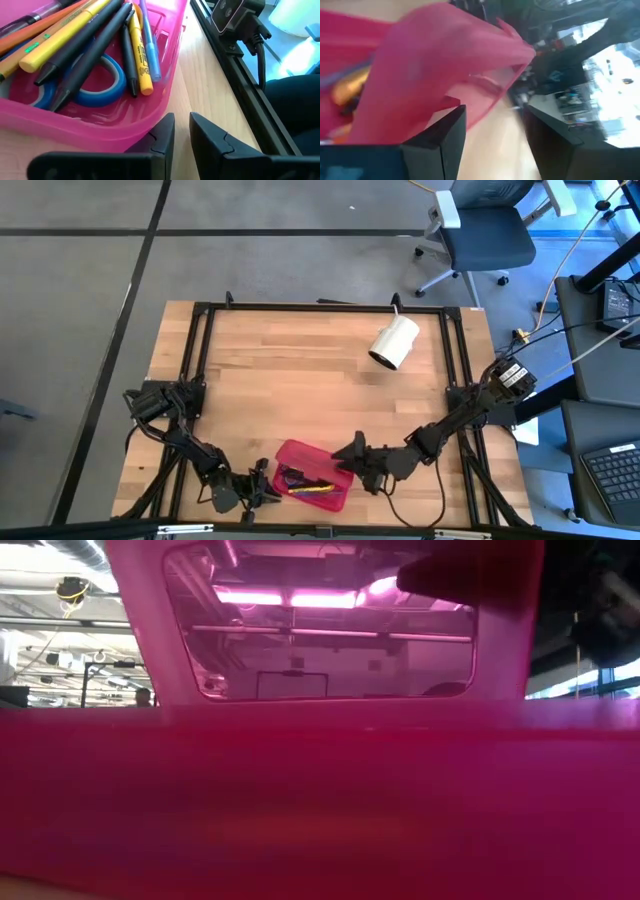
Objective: Pick & place school supplies into a supply box
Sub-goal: Close the red supply box
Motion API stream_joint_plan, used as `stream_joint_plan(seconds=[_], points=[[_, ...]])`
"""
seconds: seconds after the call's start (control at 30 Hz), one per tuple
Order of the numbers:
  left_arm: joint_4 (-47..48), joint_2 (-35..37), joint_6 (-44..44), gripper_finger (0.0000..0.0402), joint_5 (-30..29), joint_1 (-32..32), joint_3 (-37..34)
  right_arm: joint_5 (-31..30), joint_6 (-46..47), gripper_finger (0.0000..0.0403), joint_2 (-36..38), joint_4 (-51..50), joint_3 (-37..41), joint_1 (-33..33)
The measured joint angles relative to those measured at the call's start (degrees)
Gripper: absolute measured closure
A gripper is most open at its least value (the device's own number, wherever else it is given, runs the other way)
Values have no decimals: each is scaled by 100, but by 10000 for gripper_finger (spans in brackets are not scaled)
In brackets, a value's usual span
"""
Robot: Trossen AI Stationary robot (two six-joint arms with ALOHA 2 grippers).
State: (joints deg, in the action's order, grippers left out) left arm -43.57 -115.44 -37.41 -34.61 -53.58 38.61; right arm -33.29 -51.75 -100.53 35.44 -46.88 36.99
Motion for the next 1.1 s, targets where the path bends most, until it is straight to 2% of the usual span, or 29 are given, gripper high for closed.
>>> stream_joint_plan(seconds=[0.17, 0.33, 0.5, 0.7, 0.83, 0.93, 1.1], points=[[0, 0, -7, 346, -2, 0, 0, 658, 1044, 202, 0, -420, -179, 2], [2, 0, -13, 350, -2, 0, 0, 1164, 2018, 202, 0, -422, -302, 2], [2, 2, -20, 347, 1, 0, 0, 1527, 2469, 202, -119, -336, -312, 0], [-17, 2, -20, 347, -2, 0, -1, 1558, 2471, 202, -579, 335, -324, -9], [-20, 2, -22, 350, -7, 0, -2, 1558, 2796, 202, -888, 259, -653, -9], [-22, 2, -22, 349, -9, 0, -2, 1558, 3266, 202, -1082, 63, -1004, -13], [-28, 2, -25, 345, -5, 0, -2, 1662, 4137, 202, -1279, -930, -1577, -13]])
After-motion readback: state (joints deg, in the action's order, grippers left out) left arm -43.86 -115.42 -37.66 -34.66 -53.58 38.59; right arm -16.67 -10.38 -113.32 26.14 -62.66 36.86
